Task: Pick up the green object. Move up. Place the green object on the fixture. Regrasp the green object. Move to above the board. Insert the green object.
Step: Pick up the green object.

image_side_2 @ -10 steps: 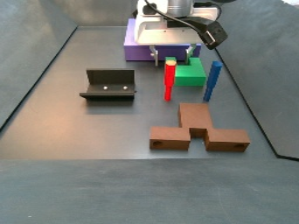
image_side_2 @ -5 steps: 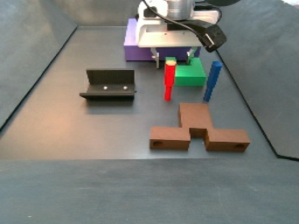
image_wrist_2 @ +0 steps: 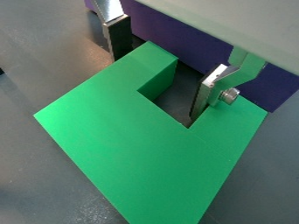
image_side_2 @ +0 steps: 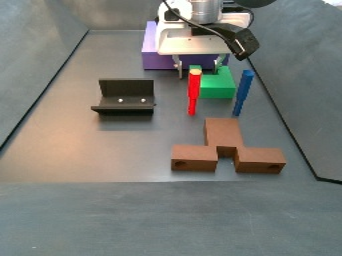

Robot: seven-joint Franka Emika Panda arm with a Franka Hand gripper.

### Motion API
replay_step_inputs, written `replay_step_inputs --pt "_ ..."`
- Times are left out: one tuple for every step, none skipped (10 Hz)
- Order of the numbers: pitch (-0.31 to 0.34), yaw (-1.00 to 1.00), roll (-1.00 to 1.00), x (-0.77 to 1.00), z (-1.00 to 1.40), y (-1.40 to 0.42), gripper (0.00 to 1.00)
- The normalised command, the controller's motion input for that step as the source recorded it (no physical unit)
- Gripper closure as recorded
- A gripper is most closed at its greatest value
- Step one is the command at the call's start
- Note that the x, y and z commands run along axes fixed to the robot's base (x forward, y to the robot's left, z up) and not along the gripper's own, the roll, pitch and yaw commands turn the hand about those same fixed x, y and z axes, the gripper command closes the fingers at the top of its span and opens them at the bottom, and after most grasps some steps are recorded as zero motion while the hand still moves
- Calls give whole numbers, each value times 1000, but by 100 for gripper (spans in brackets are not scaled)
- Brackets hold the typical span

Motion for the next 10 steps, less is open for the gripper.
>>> replay_step_inputs --pt "-10 91 0 0 0 0 0" --pt "0 86 0 0 0 0 0" --pt "0 77 0 0 0 0 0" --pt "0 109 0 0 0 0 0" --pt "0 0 0 0 0 0 0" --pt "0 0 0 0 0 0 100" --pt "0 0 0 0 0 0 100" --pt "0 0 0 0 0 0 100" --pt "0 0 0 0 0 0 100" --pt "0 0 0 0 0 0 100"
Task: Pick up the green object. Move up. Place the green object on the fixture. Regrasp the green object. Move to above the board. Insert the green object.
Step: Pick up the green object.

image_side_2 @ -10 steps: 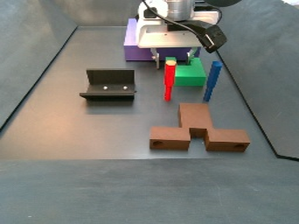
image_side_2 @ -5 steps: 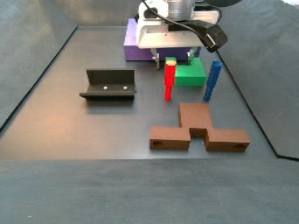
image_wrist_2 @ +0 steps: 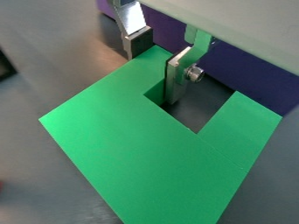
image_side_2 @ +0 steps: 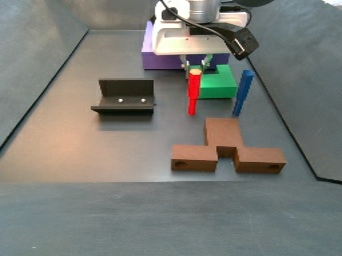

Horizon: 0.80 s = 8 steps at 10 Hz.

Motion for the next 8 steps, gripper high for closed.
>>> replay_step_inputs --pt "0 0 0 0 0 0 100" --pt "0 0 0 0 0 0 100" --pt "0 0 0 0 0 0 100" --pt "0 0 0 0 0 0 100" --pt "0 0 0 0 0 0 100" --pt "0 0 0 0 0 0 100" --pt "0 0 0 0 0 0 100" --pt "0 0 0 0 0 0 100"
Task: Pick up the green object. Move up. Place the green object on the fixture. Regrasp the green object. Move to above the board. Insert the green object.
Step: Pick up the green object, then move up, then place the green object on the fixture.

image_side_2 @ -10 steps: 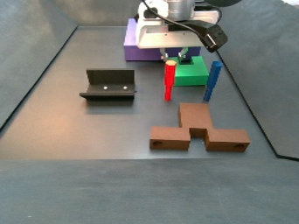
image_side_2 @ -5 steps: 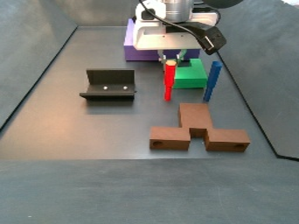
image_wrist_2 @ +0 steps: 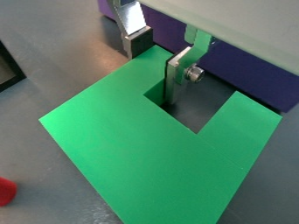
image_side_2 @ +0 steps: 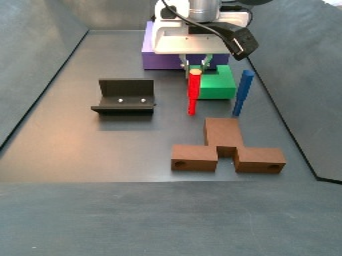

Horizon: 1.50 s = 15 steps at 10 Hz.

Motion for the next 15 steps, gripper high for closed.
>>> replay_step_inputs --pt "0 0 0 0 0 0 100" --pt "0 0 0 0 0 0 100" --pt "0 0 0 0 0 0 100" --pt "0 0 0 0 833 0 100" --pt "11 20 -1 -35 824 -44 100" --pt "27 25 -19 -79 643 -40 100" --pt "-3 12 -61 -37 250 -6 100" --pt "0 0 6 0 0 0 100" --pt "0 0 0 0 0 -26 100" --pt "0 -37 0 103 0 -111 100" --pt "-157 -103 -729 300 54 -149 100" --pt "-140 -49 -1000 651 63 0 100" --pt "-120 -89 -1000 691 46 0 100" --pt "-146 -57 -1000 686 17 0 100" --pt "-134 -66 -1000 691 14 0 100"
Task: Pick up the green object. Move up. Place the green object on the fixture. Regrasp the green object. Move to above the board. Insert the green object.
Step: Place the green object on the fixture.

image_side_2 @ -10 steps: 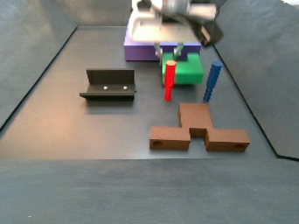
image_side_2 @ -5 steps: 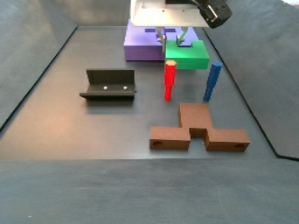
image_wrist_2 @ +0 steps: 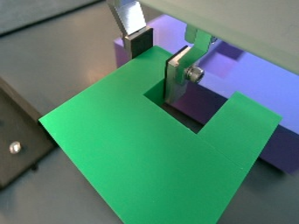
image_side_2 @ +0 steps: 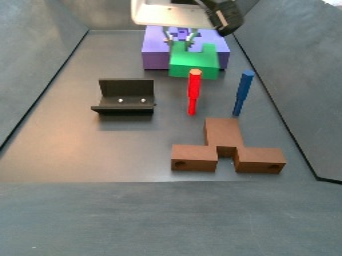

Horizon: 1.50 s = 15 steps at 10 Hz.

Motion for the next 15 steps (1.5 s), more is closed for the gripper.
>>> replay_step_inputs --pt "-31 -129 -1000 697 143 0 100" --pt "-23 -100 -1000 671 177 3 100" --pt "-106 -26 -1000 631 203 3 100" --pt "-117 0 -1000 583 223 9 100" --pt "-114 0 -1000 597 243 17 100" --pt "-140 0 -1000 563 254 34 100" --pt "-131 0 -1000 543 274 46 100" --pt "0 0 -1000 583 286 240 100" --pt "49 -57 -969 591 240 289 100" --pt "77 -109 -911 586 257 283 100" --pt "134 -169 -846 583 240 263 100" --pt "151 -280 -763 611 254 180 100" --pt "197 -300 -726 597 226 183 100" --pt "374 -234 -594 606 126 246 100" --pt "380 -200 -574 623 77 271 100"
